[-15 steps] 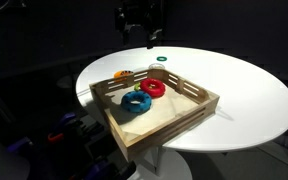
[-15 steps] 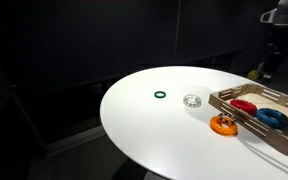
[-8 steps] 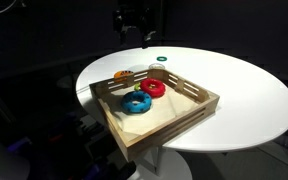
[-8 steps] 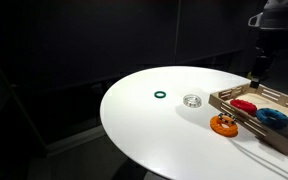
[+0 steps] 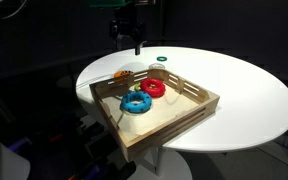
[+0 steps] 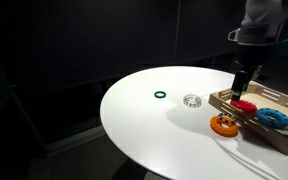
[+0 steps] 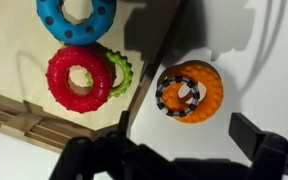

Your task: Put the striped black and white ring in the crate

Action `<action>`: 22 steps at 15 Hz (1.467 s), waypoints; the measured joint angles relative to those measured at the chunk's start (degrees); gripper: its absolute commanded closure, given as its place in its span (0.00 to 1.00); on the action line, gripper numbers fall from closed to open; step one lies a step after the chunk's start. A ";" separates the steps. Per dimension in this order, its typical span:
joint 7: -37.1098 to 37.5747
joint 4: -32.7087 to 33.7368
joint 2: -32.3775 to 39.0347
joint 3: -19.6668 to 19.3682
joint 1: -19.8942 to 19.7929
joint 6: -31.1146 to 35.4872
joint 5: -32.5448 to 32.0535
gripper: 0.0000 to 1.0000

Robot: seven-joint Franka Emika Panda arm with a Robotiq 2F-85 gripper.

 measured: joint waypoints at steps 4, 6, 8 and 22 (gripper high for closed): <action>0.14 0.00 4.02 1.20 1.08 4.54 0.40 0.00; 0.16 0.00 5.80 1.56 1.49 6.71 0.59 0.00; 0.16 0.00 7.44 1.86 1.82 8.50 1.01 0.00; 0.16 0.02 13.37 2.87 2.40 11.46 2.42 0.75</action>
